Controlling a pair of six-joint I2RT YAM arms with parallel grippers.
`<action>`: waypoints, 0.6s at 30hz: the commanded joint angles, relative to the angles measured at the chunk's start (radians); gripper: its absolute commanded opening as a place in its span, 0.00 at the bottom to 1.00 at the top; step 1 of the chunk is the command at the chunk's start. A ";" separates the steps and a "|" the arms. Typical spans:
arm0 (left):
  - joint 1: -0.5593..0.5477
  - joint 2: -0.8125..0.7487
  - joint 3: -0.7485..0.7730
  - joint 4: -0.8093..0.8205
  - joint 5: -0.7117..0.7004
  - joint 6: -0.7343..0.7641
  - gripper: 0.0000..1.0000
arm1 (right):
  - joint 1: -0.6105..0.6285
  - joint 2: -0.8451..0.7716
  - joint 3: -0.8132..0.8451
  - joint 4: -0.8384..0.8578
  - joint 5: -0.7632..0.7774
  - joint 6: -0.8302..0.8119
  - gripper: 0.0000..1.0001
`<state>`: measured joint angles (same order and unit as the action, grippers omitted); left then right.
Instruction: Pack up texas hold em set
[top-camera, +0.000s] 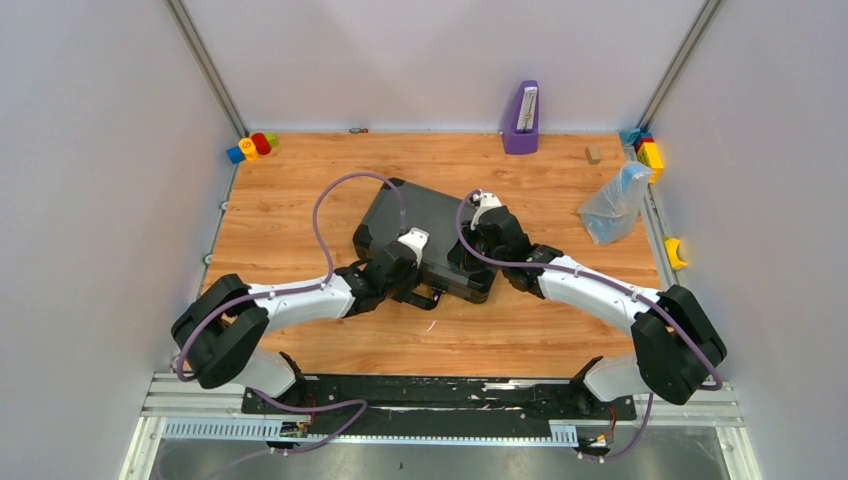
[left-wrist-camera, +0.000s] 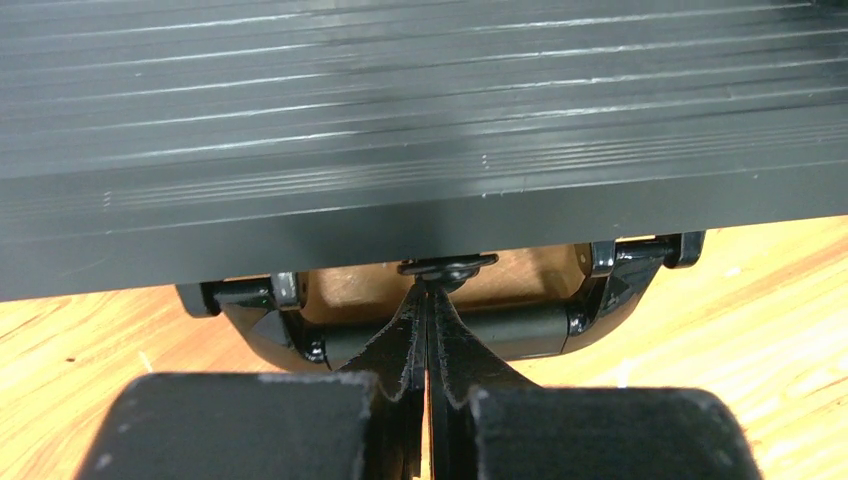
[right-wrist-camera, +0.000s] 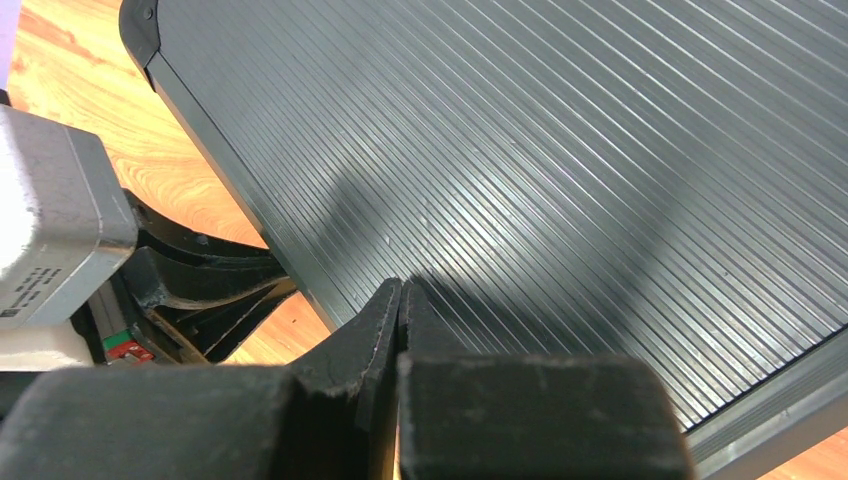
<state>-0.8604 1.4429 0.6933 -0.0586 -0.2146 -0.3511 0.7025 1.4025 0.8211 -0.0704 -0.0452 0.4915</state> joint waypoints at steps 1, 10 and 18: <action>0.013 0.028 -0.021 0.099 0.041 -0.008 0.00 | 0.000 0.027 -0.046 -0.152 -0.004 -0.024 0.00; 0.014 0.080 -0.026 0.083 -0.036 -0.015 0.00 | 0.001 0.026 -0.045 -0.152 -0.005 -0.025 0.00; 0.012 0.093 -0.110 0.217 -0.078 -0.013 0.00 | 0.001 0.023 -0.055 -0.151 -0.010 -0.010 0.00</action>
<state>-0.8581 1.4780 0.6518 0.0410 -0.2180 -0.3611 0.7025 1.4021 0.8185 -0.0666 -0.0456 0.4919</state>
